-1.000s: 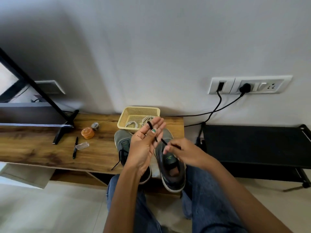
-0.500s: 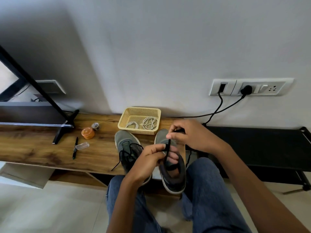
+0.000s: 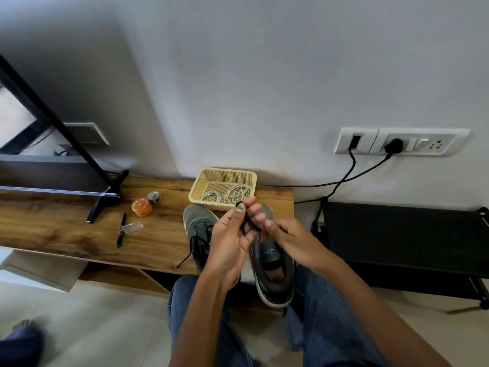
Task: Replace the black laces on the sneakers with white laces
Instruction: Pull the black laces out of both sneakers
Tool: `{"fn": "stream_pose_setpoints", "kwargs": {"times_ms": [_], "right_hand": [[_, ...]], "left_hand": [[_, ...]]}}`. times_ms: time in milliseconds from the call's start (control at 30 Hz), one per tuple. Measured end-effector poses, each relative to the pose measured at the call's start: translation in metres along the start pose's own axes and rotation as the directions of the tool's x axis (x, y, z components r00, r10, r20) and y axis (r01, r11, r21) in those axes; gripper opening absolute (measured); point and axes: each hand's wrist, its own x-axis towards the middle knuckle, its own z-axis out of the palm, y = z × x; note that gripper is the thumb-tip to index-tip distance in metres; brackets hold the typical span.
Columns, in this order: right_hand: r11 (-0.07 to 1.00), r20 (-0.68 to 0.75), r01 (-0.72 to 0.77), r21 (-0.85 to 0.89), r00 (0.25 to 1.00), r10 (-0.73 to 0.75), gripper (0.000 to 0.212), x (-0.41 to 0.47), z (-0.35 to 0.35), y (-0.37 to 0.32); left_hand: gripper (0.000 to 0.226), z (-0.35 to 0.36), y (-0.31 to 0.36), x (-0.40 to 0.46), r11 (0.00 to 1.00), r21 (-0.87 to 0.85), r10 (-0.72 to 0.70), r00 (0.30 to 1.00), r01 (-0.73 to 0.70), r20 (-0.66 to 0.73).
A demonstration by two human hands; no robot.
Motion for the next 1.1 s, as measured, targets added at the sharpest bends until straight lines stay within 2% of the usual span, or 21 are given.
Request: {"fn": "stream_pose_setpoints", "kwargs": {"times_ms": [67,100,133,200,233,300,433,600,700,767,833,900,967,1033,1100], "right_hand": [[0.985,0.089,0.01,-0.174,0.996,0.006,0.031,-0.004,0.001,-0.002],[0.967,0.148,0.02,-0.253,0.989,0.018,0.027,-0.006,0.001,-0.005],[0.947,0.201,0.034,-0.319,0.979,0.032,0.026,-0.007,0.002,-0.008],[0.918,0.262,0.06,-0.393,0.964,0.049,0.026,-0.01,0.002,-0.02],[0.908,0.272,0.077,-0.412,0.961,0.041,0.025,-0.01,0.001,-0.025],[0.897,0.257,0.119,-0.425,0.966,-0.007,0.022,-0.01,-0.003,-0.036],[0.892,0.147,0.128,-0.434,0.987,-0.07,0.017,-0.003,-0.022,-0.049],[0.959,0.046,0.097,-0.268,0.995,-0.088,0.014,0.008,-0.04,-0.048],[0.989,-0.017,0.086,-0.119,0.996,-0.089,0.016,0.013,-0.04,-0.039],[0.993,-0.042,0.088,-0.074,0.995,-0.091,0.019,0.013,-0.034,-0.031],[0.991,-0.035,0.072,-0.112,0.996,-0.076,0.027,0.009,-0.026,-0.024],[0.984,0.01,0.044,-0.174,0.999,-0.043,0.031,0.002,-0.019,-0.019],[0.969,0.087,0.027,-0.244,0.996,-0.006,0.032,-0.005,-0.013,-0.016],[0.946,0.171,0.033,-0.322,0.985,0.024,0.029,-0.011,-0.01,-0.019],[0.925,0.221,0.054,-0.376,0.975,0.033,0.026,-0.014,-0.008,-0.024]], "left_hand": [[0.025,-0.006,0.0,0.007,0.993,0.09,0.083,0.996,-0.079,-0.043],[0.024,-0.008,-0.001,0.009,0.972,0.205,0.132,0.989,-0.117,-0.061],[0.024,-0.01,-0.004,0.011,0.918,0.366,0.192,0.979,-0.155,-0.066],[0.025,-0.017,-0.011,0.013,0.728,0.65,0.287,0.958,-0.219,0.0],[0.025,-0.018,-0.014,0.013,0.656,0.719,0.284,0.958,-0.23,0.047],[0.026,-0.021,-0.018,0.01,0.612,0.758,0.214,0.97,-0.225,0.116],[0.03,-0.022,-0.018,0.003,0.604,0.765,0.116,0.974,-0.223,0.193],[0.04,-0.013,-0.011,-0.005,0.751,0.656,-0.1,0.969,-0.075,0.226],[0.036,-0.004,-0.007,-0.01,0.883,0.464,-0.196,0.956,0.075,0.219],[0.03,0.001,-0.004,-0.01,0.961,0.256,-0.149,0.974,0.102,0.169],[0.025,0.004,-0.002,-0.008,0.998,0.037,-0.055,0.993,0.052,0.106],[0.025,0.002,-0.001,-0.002,0.998,-0.057,0.033,0.999,-0.031,0.024],[0.028,-0.001,0.001,0.004,0.994,-0.008,0.106,0.993,-0.107,-0.045],[0.028,-0.002,-0.001,0.008,0.98,0.119,0.17,0.981,-0.159,-0.089],[0.027,-0.006,-0.004,0.01,0.894,0.389,0.272,0.959,-0.223,-0.074]]}}
